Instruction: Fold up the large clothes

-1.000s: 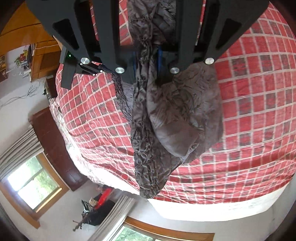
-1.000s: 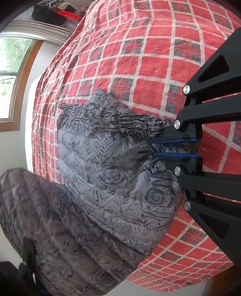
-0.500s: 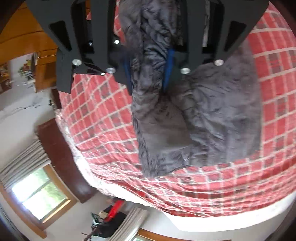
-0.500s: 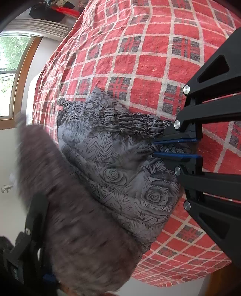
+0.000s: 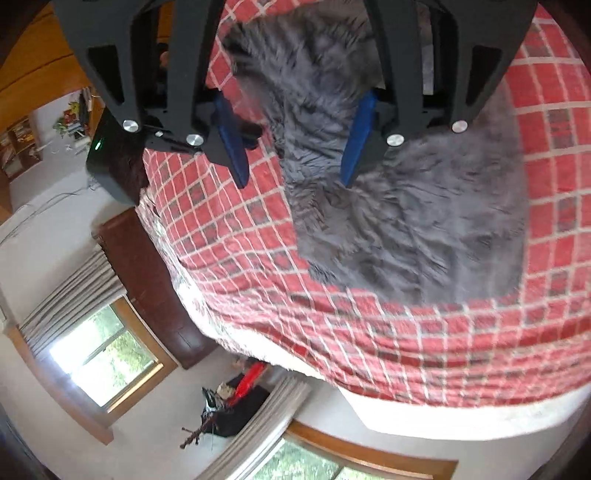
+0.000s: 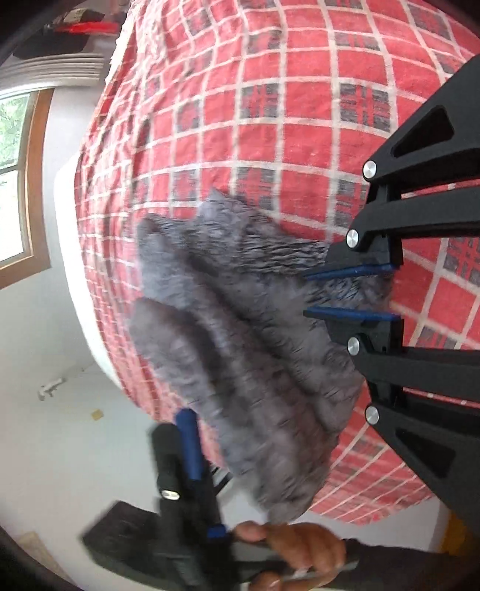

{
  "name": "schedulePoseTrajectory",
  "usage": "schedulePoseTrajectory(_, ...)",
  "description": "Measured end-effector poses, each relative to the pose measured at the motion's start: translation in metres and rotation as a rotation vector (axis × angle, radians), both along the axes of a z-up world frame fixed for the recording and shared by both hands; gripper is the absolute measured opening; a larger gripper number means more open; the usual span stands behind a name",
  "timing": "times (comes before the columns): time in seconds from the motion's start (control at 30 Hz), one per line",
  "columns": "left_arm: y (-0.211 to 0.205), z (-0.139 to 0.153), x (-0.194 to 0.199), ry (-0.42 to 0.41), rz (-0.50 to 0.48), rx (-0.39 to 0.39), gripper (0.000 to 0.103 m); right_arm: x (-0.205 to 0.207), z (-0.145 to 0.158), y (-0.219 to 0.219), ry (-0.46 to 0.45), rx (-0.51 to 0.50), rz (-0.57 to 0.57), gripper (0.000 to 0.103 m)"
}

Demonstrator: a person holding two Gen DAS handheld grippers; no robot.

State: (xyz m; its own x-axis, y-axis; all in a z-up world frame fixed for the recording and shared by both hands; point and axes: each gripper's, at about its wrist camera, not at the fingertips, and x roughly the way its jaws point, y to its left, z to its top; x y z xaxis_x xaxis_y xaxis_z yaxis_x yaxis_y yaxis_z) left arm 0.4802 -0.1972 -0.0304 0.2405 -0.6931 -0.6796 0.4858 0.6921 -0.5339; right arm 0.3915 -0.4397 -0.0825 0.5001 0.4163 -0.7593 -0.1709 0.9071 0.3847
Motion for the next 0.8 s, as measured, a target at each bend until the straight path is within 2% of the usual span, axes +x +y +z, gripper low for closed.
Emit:
schedulePoseTrajectory(0.07,0.012,0.011,-0.007,-0.033,0.006,0.013,0.051,0.005,0.008,-0.002,0.007,0.040,-0.007,0.023)
schedulePoseTrajectory(0.1,0.018,0.017,-0.012,-0.062,0.006,0.033,0.053,0.009,0.012,-0.004,0.017,0.074,-0.015,0.035)
schedulePoseTrajectory(0.13,0.021,0.020,-0.015,-0.082,0.003,0.055,0.054,0.014,0.014,-0.008,0.029,0.114,-0.026,0.053)
schedulePoseTrajectory(0.2,0.028,0.021,-0.024,-0.140,0.002,0.141,0.057,0.021,0.017,-0.015,0.041,0.176,-0.056,0.068)
schedulePoseTrajectory(0.23,0.032,0.014,-0.028,-0.131,-0.006,0.165,0.057,0.029,0.018,-0.018,0.045,0.224,-0.074,0.071)
schedulePoseTrajectory(0.33,0.044,-0.005,-0.031,-0.097,-0.023,0.164,0.057,0.050,0.010,-0.020,0.097,0.358,-0.070,0.081)
schedulePoseTrajectory(0.37,0.047,-0.012,-0.032,-0.084,-0.028,0.149,0.057,0.062,0.001,-0.018,0.140,0.409,-0.060,0.081)
schedulePoseTrajectory(0.47,0.048,-0.027,-0.034,-0.062,-0.038,0.108,0.057,0.080,-0.018,-0.007,0.203,0.460,-0.035,0.080)
schedulePoseTrajectory(0.5,0.046,-0.030,-0.036,-0.062,-0.040,0.103,0.057,0.084,-0.022,-0.004,0.204,0.469,-0.021,0.075)
schedulePoseTrajectory(0.53,0.044,-0.033,-0.036,-0.061,-0.046,0.094,0.057,0.086,-0.023,-0.002,0.196,0.466,-0.008,0.053)
schedulePoseTrajectory(0.57,0.039,-0.036,-0.036,-0.060,-0.049,0.089,0.057,0.090,-0.022,0.000,0.176,0.437,0.003,0.036)
schedulePoseTrajectory(0.6,0.037,-0.038,-0.036,-0.061,-0.052,0.087,0.057,0.091,-0.016,0.000,0.136,0.371,0.000,0.018)
schedulePoseTrajectory(0.63,0.034,-0.040,-0.035,-0.057,-0.057,0.073,0.057,0.092,-0.014,0.000,0.120,0.345,0.002,0.013)
schedulePoseTrajectory(0.7,0.032,-0.041,-0.035,-0.043,-0.073,0.039,0.056,0.090,-0.007,-0.002,0.088,0.276,0.006,0.010)
schedulePoseTrajectory(0.8,0.029,-0.035,-0.038,-0.065,-0.088,0.037,0.054,0.085,-0.001,-0.007,0.063,0.211,0.008,0.009)
